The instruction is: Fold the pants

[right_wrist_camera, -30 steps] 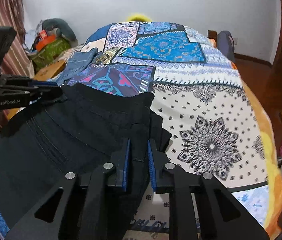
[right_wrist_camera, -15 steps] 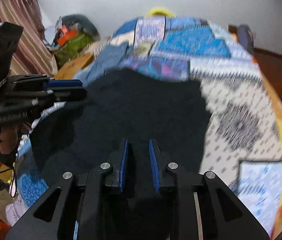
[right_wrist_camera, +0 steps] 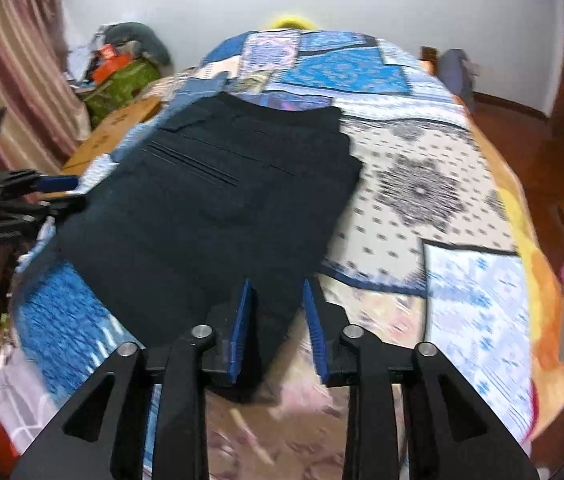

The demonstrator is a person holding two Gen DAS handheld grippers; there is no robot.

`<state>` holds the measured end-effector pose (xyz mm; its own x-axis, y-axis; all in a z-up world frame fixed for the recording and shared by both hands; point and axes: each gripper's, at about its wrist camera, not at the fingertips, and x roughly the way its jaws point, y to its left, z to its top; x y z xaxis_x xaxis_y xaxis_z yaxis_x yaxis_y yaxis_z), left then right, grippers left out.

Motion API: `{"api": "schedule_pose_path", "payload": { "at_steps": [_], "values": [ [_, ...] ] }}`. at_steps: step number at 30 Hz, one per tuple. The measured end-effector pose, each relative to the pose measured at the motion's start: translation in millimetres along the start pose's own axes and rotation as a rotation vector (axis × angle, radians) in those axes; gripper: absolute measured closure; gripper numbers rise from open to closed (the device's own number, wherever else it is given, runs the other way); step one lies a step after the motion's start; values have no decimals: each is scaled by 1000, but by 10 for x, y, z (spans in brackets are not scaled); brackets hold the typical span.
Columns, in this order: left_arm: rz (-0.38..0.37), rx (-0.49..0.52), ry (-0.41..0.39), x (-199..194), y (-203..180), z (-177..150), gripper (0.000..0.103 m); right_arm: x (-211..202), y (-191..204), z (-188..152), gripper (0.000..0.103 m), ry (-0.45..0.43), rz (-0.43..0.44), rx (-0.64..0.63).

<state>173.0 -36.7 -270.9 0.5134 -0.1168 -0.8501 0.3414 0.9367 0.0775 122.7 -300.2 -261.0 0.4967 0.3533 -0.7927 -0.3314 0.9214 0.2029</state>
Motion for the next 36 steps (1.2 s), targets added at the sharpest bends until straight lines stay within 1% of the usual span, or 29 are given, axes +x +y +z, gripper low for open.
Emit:
{"api": "schedule_pose_path", "payload": {
  "at_steps": [2, 3, 4, 6, 7, 8, 9, 10, 11, 12, 13, 14, 16, 18, 20, 24, 26, 28, 31, 32, 33, 34, 36],
  "values": [
    [78, 3, 35, 47, 87, -24, 56, -12, -76, -16, 69, 4, 0, 27],
    [95, -5, 51, 77, 139, -23, 57, -20, -90, -9, 67, 5, -2, 31],
    [95, -22, 63, 99, 194, -22, 57, -37, -117, 19, 66, 2, -11, 35],
    [64, -63, 71, 100, 286, 29, 57, -97, -117, 65, 63, -10, -35, 45],
    [50, -76, 58, 69, 313, 78, 57, -129, -112, 73, 58, -18, -42, 50],
    [40, -84, 29, 8, 325, 146, 57, -169, -116, 112, 50, -36, -46, 59],
    [36, -86, 6, -54, 322, 197, 57, -207, -115, 150, 45, -59, -46, 65],
    [28, -84, -15, -101, 315, 262, 55, -229, -114, 164, 36, -73, -45, 67],
    [16, -83, -35, -145, 300, 337, 48, -250, -110, 200, 30, -94, -42, 68],
    [2, -83, -55, -177, 278, 410, 42, -251, -109, 233, 28, -108, -40, 68],
    [-8, -83, -71, -191, 245, 469, 29, -233, -113, 259, 25, -113, -38, 70],
    [-19, -82, -90, -195, 205, 540, 20, -205, -118, 276, 23, -114, -36, 75],
    [-36, -72, -85, -134, 128, 637, 17, -127, -154, 297, 23, -107, -20, 96],
    [-68, -54, -34, 25, 38, 728, 17, -20, -207, 294, 23, -81, 6, 136],
    [-96, -41, 23, 219, -39, 768, 17, 128, -275, 279, 23, -37, 42, 184],
    [-160, -31, 124, 507, -125, 794, 17, 329, -312, 241, 23, 38, 81, 189],
    [-191, -37, 160, 622, -175, 799, 17, 406, -317, 245, 23, 58, 126, 199],
    [-200, -40, 178, 686, -209, 816, 17, 456, -329, 269, 23, 73, 156, 205],
    [-245, -46, 205, 781, -247, 861, 17, 556, -357, 322, 22, 92, 204, 221],
    [-272, -57, 223, 831, -255, 876, 16, 601, -379, 335, 22, 103, 238, 239],
    [-284, -65, 234, 866, -256, 884, 15, 655, -407, 344, 22, 120, 274, 265],
    [-291, -73, 238, 906, -252, 901, 12, 684, -420, 346, 20, 127, 294, 282],
    [-302, -72, 242, 958, -251, 937, 9, 732, -450, 368, 17, 126, 315, 299]
  ]
}}
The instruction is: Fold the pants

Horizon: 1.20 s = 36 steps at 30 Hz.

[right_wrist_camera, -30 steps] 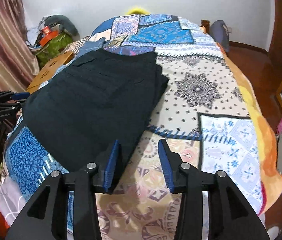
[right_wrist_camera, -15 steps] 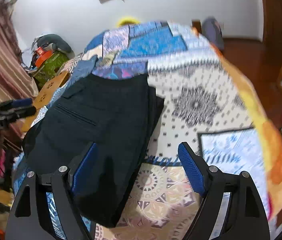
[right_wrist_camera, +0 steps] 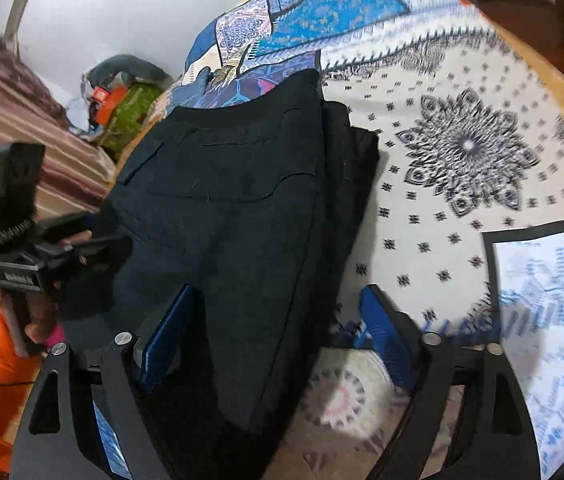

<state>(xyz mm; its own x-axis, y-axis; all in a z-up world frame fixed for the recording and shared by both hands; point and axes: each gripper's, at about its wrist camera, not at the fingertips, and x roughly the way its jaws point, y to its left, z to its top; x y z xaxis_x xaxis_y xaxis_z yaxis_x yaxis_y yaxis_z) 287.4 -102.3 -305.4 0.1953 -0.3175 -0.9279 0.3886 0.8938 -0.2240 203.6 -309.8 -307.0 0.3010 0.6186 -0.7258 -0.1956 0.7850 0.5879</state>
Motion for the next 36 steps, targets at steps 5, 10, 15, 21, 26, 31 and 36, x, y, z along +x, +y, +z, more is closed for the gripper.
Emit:
{"api": "schedule_pose_path", "payload": {
  "at_steps": [5, 10, 15, 21, 26, 31, 36],
  "values": [
    [-46, -21, 21, 83, 26, 133, 9, 52, -2, 72, 19, 0, 18, -10],
    [-37, 5, -8, 69, -59, 197, 30, 34, 57, 137, 43, 7, 29, -40],
    [30, 53, -77, -6, -172, 153, 44, -24, 290, 161, 63, -24, -31, -165],
    [83, 82, -189, -342, -264, 84, 69, -192, 437, 253, 78, -102, -37, -170],
    [110, 62, -291, -724, -231, -19, 73, -354, 780, 317, 81, -155, -31, -248],
    [150, 32, -400, -1204, -61, -123, 73, -415, 1171, 470, 81, -202, 7, -316],
    [217, -14, -507, -1699, 206, -252, 73, -345, 1724, 706, 81, -251, 51, -413]
  ]
}}
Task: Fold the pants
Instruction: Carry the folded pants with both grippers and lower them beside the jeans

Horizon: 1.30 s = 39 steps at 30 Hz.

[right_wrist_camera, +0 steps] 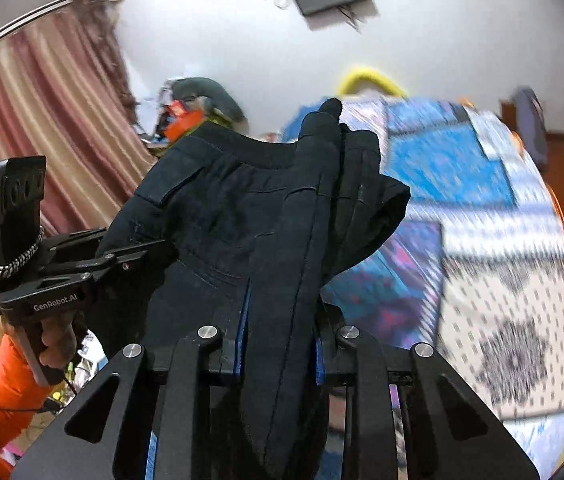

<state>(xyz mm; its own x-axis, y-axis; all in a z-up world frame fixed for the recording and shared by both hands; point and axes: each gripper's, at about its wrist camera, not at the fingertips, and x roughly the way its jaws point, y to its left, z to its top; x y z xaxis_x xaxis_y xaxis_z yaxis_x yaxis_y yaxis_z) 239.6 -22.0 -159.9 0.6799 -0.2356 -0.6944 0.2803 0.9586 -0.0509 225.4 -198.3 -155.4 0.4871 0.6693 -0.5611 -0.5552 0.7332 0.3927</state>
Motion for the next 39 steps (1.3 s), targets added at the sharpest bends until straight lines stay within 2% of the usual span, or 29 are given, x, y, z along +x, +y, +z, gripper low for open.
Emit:
{"api": "schedule_pose_path", "payload": {
  "at_steps": [8, 15, 20, 26, 30, 35, 39],
  "values": [
    [138, -83, -93, -389, 798, 140, 73, 579, 464, 545, 81, -32, 118, -74],
    [232, -132, -79, -200, 1514, 231, 73, 1252, 665, 832, 81, -10, 159, -123],
    [254, -158, -18, 264, 1979, 225, 73, 1844, 566, 906, 81, 50, 141, -130],
    [256, -186, 84, 1132, 2448, 184, 73, 2555, 290, 920, 81, 143, 91, -127],
    [249, -180, 121, 1617, 2606, 126, 73, 2946, 85, 933, 81, 195, 50, -137],
    [200, -233, 188, 2254, 2835, -47, 73, 3281, -160, 853, 81, 274, 12, -126],
    [189, -244, 221, 2512, 2883, -170, 67, 3452, -348, 736, 79, 340, -17, -88]
  ]
}}
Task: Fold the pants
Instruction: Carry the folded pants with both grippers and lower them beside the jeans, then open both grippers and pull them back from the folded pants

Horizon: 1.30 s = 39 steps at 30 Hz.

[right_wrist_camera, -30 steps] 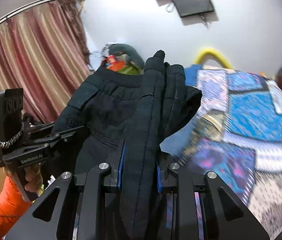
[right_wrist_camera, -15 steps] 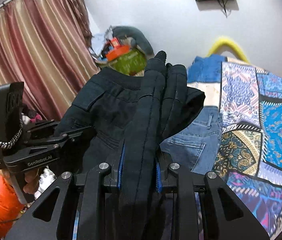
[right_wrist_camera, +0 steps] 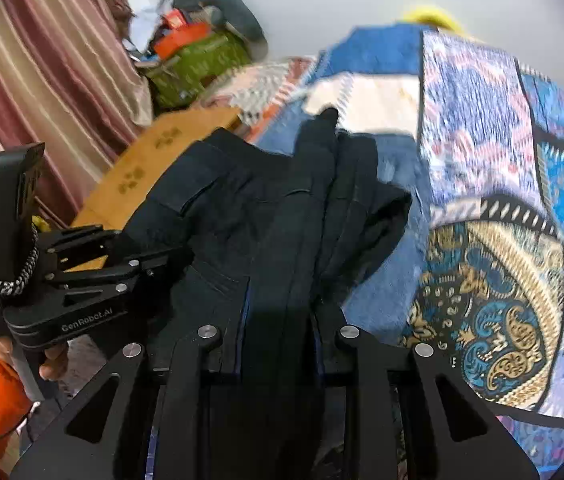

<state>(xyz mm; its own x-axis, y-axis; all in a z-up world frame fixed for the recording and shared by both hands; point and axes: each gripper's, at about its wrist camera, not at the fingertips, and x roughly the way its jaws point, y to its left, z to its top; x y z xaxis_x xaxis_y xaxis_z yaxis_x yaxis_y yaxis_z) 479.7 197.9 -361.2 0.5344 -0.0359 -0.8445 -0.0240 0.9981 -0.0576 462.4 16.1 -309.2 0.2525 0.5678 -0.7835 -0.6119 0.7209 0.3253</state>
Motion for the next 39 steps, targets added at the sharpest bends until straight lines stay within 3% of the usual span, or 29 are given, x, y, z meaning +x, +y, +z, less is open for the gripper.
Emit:
{"api": "schedule_pose_path", "payload": {
  "at_steps": [3, 5, 7, 12, 16, 26, 32, 36, 39],
  "values": [
    [10, -6, -6, -12, 17, -43, 55, -86, -76, -32, 75, -4, 27, 40],
    [49, -9, 0, -67, 43, -49, 40, -181, -51, -72, 71, -2, -17, 19],
    [70, -15, 0, -154, 88, -76, 39, -291, 6, -122, 65, 3, -68, -13],
    [82, -47, -31, -639, 135, -137, 39, -763, 190, -247, 65, -39, -109, -73],
    [96, -43, -126, -1344, 53, -247, 39, -1216, 410, -341, 60, -113, -62, -95],
    [86, 14, -413, -3285, -480, -820, 30, -2648, 1288, -811, 51, -427, -25, -151],
    [91, 16, -590, -4177, -794, -1238, 28, -3254, 1708, -1125, 51, -578, -37, -206],
    [143, 30, -695, -4593, -1020, -1513, 28, -3525, 1954, -1344, 51, -669, -69, -263],
    [145, 20, -755, -4804, -1159, -1711, 22, -3655, 2076, -1496, 51, -722, -74, -278]
  ]
}}
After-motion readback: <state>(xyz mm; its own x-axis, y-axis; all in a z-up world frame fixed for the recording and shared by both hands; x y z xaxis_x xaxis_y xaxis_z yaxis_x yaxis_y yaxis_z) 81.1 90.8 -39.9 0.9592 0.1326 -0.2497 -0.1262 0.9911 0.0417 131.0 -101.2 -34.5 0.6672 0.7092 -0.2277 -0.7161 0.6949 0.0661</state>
